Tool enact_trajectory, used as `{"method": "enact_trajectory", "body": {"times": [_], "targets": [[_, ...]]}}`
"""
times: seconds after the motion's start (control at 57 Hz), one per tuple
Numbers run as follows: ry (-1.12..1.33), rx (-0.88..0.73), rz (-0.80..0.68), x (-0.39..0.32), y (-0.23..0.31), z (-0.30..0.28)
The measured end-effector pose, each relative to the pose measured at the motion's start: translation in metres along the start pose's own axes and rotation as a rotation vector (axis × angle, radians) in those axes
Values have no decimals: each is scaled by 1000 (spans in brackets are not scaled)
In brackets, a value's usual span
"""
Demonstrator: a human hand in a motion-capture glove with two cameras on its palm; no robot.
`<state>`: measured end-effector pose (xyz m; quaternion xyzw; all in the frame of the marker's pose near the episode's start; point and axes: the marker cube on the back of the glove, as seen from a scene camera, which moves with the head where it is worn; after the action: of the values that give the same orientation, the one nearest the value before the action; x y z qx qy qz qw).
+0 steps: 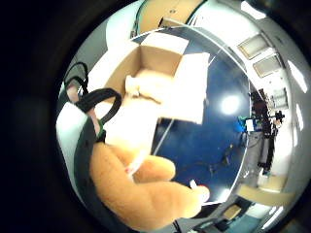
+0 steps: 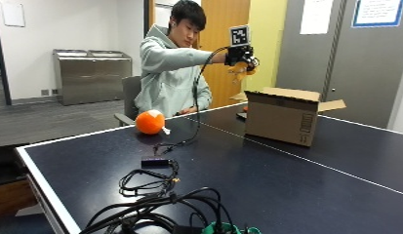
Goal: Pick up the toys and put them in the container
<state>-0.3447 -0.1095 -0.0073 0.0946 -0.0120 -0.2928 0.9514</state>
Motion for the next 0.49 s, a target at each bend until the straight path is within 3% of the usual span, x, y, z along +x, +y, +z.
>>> {"method": "enact_trajectory", "body": {"times": [0.123, 0.193, 0.263, 0.491], "targets": [[-27, 72, 102, 3, -31, 12], [84, -35, 35, 42, -32, 26], [-20, -133, 31, 40, -28, 28], [-35, 38, 356, 82, 13, -27]]}}
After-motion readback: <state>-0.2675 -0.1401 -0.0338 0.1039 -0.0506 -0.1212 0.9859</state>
